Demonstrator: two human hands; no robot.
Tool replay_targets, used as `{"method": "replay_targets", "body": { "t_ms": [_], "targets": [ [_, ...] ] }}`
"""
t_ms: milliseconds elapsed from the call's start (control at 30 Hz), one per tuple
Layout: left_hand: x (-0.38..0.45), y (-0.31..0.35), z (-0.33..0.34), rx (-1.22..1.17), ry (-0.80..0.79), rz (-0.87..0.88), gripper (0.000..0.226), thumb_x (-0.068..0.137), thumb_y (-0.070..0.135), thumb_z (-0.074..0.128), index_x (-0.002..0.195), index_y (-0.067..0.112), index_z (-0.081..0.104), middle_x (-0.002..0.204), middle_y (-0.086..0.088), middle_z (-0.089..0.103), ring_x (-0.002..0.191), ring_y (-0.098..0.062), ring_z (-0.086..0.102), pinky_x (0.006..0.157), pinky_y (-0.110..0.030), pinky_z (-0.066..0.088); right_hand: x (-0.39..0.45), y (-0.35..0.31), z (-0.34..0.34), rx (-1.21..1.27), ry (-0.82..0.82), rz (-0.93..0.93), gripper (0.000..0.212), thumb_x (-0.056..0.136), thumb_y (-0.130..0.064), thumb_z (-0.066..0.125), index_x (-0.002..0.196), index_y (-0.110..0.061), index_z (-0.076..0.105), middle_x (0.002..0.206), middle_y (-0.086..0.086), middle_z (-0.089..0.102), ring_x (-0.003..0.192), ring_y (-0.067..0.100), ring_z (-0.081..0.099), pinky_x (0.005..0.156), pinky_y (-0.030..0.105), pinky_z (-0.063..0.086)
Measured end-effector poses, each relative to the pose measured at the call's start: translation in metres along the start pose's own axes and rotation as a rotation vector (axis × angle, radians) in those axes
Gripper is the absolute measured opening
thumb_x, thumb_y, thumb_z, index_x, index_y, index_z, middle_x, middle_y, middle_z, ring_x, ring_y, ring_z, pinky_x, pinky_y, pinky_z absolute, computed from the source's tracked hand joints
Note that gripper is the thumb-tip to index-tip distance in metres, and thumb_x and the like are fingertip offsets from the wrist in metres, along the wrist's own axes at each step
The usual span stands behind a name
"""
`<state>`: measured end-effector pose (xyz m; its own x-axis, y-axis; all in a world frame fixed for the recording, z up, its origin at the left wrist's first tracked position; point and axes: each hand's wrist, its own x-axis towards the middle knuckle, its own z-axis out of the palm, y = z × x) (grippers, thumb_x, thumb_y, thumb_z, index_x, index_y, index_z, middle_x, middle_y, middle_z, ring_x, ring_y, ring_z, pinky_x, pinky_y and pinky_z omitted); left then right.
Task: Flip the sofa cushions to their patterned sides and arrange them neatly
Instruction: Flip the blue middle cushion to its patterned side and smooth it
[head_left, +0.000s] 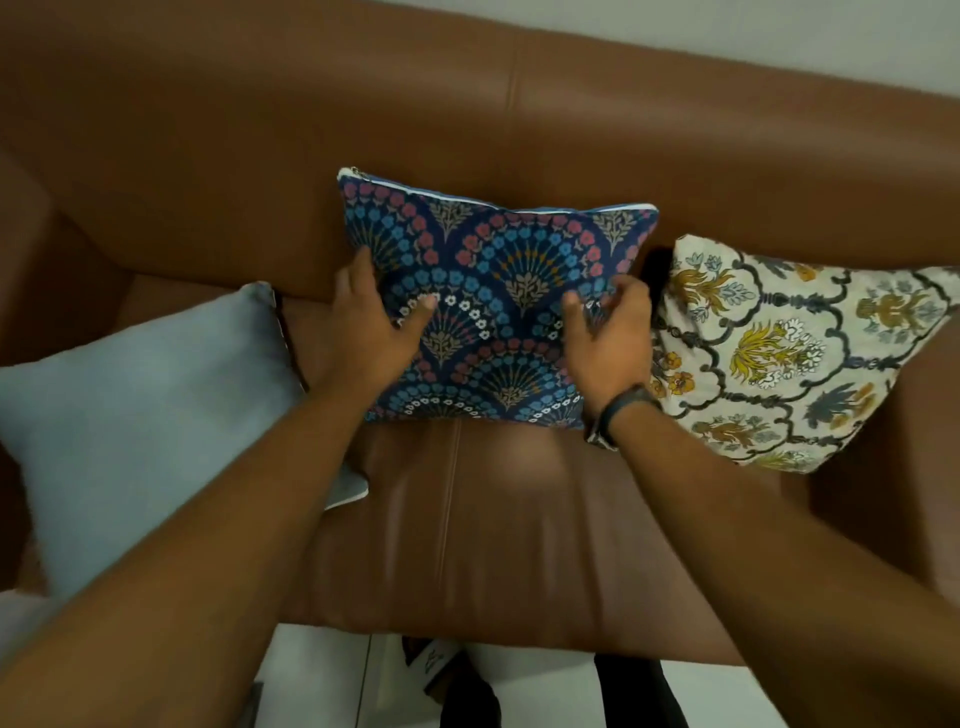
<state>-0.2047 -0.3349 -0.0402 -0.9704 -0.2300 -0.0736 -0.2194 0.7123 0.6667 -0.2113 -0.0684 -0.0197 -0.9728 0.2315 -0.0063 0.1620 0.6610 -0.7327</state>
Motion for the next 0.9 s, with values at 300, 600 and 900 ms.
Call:
{"method": "replay_targets", "body": {
  "t_ms": [300,600,900],
  "targets": [
    [-0.007,-0.013,0.040,0.821,-0.113,0.574,0.150,0.063,0.071,0.082,0.166,0.012,-0.008,0.176,-0.011,-0.005,0.161,-0.037,-0.001,0.122,-0.065,0.019,-0.011,0.021,0.075,-0.931,-0.223,-0.886,0.097,0.095,-0.048,0.066,0.168,-0.014,0.013,0.176,0.006,0.011,0.162,0.027,0.011,0.126,0.053,0.013],
    [-0.006,-0.057,0.025,0.528,-0.129,0.248,0.146,0.066,0.059,0.089,0.167,0.023,-0.010,0.175,-0.018,-0.012,0.157,-0.051,0.006,0.116,-0.069,0.030,0.026,0.091,0.008,-0.722,-0.025,-0.372,0.131,0.075,-0.098,0.045,0.168,-0.020,-0.004,0.176,0.012,-0.003,0.161,0.037,-0.002,0.122,0.068,0.008],
    [-0.002,-0.006,0.033,0.775,-0.175,0.502,0.139,0.069,0.051,0.090,0.165,0.039,-0.010,0.176,-0.009,-0.014,0.158,-0.050,-0.005,0.115,-0.069,0.034,0.004,0.028,0.060,-0.863,-0.259,-0.669,0.138,0.064,-0.079,0.078,0.168,-0.035,-0.002,0.176,0.005,-0.010,0.159,0.043,-0.009,0.118,0.077,0.010]
  ]
}}
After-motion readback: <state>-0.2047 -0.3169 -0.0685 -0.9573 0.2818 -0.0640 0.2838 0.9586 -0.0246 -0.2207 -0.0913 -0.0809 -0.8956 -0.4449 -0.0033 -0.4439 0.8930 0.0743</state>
